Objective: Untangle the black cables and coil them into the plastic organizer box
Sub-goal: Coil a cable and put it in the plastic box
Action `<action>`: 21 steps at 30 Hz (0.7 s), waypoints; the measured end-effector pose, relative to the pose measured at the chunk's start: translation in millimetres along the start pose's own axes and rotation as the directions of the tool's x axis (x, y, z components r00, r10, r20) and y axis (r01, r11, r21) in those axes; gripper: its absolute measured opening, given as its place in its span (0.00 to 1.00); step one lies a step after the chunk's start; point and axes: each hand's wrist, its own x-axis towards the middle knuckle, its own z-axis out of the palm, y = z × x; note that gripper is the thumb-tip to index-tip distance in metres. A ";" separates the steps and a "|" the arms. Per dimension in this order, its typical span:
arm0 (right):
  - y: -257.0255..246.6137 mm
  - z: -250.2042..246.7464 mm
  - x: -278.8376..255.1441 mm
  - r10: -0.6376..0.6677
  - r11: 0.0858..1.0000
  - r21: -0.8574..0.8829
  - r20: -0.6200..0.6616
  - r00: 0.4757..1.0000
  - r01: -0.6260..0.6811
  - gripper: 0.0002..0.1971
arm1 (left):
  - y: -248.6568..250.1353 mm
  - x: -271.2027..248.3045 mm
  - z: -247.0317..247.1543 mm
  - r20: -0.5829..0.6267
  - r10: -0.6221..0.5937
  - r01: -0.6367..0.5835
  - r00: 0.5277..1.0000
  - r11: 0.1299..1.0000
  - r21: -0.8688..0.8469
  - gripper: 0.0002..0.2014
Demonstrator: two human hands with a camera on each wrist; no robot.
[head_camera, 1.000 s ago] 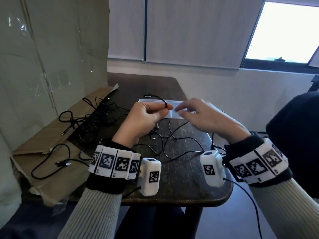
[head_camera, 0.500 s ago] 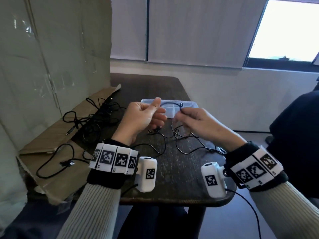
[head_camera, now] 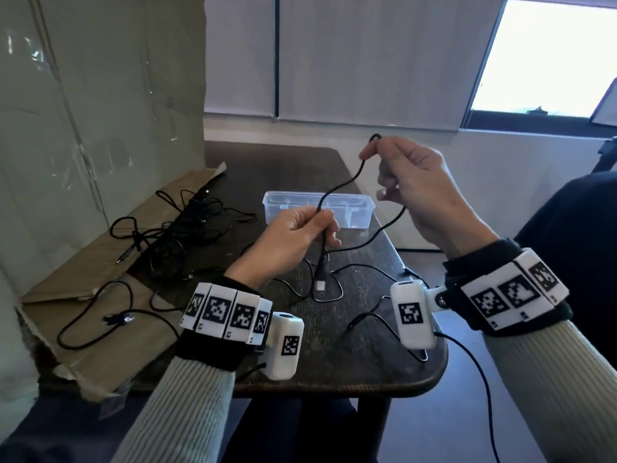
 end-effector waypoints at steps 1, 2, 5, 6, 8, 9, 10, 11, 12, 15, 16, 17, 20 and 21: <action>0.9 -5.0 2.6 0.026 0.999 0.034 -0.041 0.999 -0.025 0.14 | 1.5 -0.5 -2.3 -0.019 -0.006 0.005 1.000 1.000 -0.030 0.14; 1.6 -9.6 4.7 0.056 0.997 0.066 -0.073 0.996 -0.051 0.14 | 2.9 -0.6 -5.7 -0.048 -0.012 0.008 0.999 0.997 -0.081 0.14; 7.2 -16.4 7.9 0.102 0.991 0.097 -0.096 0.990 -0.092 0.14 | 8.0 -1.3 -20.7 -0.103 0.008 -0.047 0.995 0.927 -0.373 0.09; 9.8 -15.7 8.2 0.107 0.992 0.081 -0.084 0.991 -0.100 0.14 | 10.7 -1.7 -26.0 -0.118 0.025 -0.077 0.993 0.884 -0.461 0.08; 16.4 -11.8 8.5 0.115 0.993 0.018 -0.041 0.993 -0.114 0.15 | 18.4 -0.9 -34.8 -0.147 0.048 -0.129 0.988 0.780 -0.612 0.09; 20.1 -8.6 9.0 0.120 0.993 -0.015 -0.008 0.993 -0.121 0.15 | 22.8 0.2 -38.6 -0.170 0.052 -0.153 0.984 0.734 -0.662 0.09; 22.8 -6.1 8.7 0.128 0.991 -0.053 0.028 0.991 -0.127 0.14 | 25.8 2.9 -41.1 -0.204 0.047 -0.176 0.978 0.708 -0.684 0.09; 25.3 -2.7 8.6 0.134 0.987 -0.095 0.067 0.989 -0.127 0.14 | 29.7 5.2 -43.4 -0.245 0.035 -0.199 0.969 0.696 -0.690 0.10; 27.6 1.0 8.5 0.141 0.983 -0.134 0.104 0.984 -0.127 0.14 | 32.6 8.0 -44.9 -0.281 0.025 -0.220 0.960 0.687 -0.692 0.11; 34.9 15.5 9.9 0.155 0.976 -0.180 0.189 0.970 -0.121 0.14 | 40.7 15.4 -49.7 -0.301 0.007 -0.241 0.954 0.617 -0.749 0.16; 36.8 20.7 10.6 0.155 0.978 -0.174 0.213 0.965 -0.119 0.14 | 42.3 18.1 -51.6 -0.295 0.016 -0.245 0.955 0.600 -0.761 0.17; 39.1 25.8 11.8 0.155 0.978 -0.173 0.238 0.959 -0.116 0.14 | 44.2 20.4 -52.7 -0.288 0.024 -0.246 0.957 0.590 -0.769 0.17; 41.3 40.5 14.5 0.158 0.981 -0.159 0.294 0.943 -0.115 0.15 | 48.6 28.9 -56.5 -0.318 0.013 -0.267 0.948 0.577 -0.772 0.17; 40.9 44.0 15.3 0.159 0.981 -0.154 0.308 0.938 -0.116 0.15 | 50.1 31.8 -57.2 -0.347 -0.005 -0.281 0.938 0.575 -0.768 0.15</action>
